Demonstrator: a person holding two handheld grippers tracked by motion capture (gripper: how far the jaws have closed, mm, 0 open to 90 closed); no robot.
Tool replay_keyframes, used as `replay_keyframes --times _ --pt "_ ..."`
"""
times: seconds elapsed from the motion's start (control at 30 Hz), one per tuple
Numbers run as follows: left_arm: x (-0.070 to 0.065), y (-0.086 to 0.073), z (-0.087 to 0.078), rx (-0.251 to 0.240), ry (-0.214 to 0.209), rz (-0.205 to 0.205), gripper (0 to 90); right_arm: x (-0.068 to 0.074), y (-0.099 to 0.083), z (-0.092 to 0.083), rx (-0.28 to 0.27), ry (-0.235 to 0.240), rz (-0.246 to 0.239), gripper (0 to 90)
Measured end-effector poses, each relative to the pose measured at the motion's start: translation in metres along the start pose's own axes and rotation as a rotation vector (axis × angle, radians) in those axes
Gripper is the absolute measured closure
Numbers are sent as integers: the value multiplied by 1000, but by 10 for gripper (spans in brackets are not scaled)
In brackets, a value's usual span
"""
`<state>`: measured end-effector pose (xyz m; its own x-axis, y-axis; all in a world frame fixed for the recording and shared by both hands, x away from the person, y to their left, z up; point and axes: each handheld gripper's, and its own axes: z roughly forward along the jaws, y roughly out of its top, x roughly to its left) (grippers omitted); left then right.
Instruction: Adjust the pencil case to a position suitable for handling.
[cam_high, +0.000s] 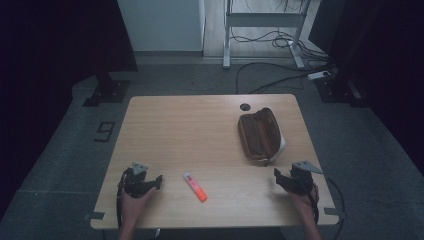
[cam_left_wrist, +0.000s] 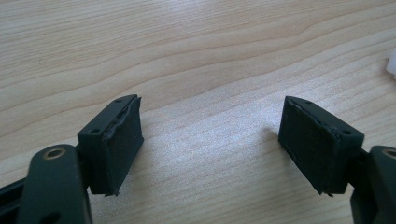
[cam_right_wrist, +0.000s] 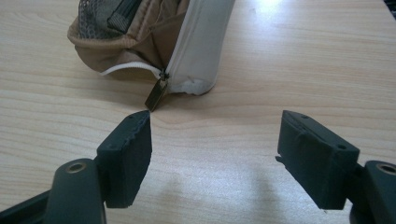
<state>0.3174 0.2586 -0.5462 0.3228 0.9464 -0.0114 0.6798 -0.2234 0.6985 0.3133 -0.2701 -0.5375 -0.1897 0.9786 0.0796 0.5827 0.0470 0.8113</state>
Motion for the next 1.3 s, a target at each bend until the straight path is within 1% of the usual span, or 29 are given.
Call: replay_keyframes --times 0.3,0.4,0.67,0.8,0.87,1.0,1.1,1.13,1.3 --pt "0 0 0 -1 -1 0 217 -2 3 -2 -26 2 2 273" --pt "0 0 0 -1 0 0 218 -2 7 -2 -42 6 0 275" --pt "0 0 0 -1 2 -1 221 -1 13 0 -53 10 -5 270" --pt "0 0 0 -1 3 -1 221 0 19 0 -69 7 -3 262" --pt "0 0 0 0 2 -1 221 0 21 0 -69 5 -3 261" --pt "0 0 0 -1 3 -1 221 -1 26 -1 -88 1 6 259" --pt "0 0 0 -1 3 -1 221 -1 32 -1 -102 0 2 260" --pt "0 0 0 -1 4 -1 222 -2 34 -1 -110 -1 5 259" --pt "0 0 0 -1 3 -1 223 -2 39 4 -114 0 8 261"
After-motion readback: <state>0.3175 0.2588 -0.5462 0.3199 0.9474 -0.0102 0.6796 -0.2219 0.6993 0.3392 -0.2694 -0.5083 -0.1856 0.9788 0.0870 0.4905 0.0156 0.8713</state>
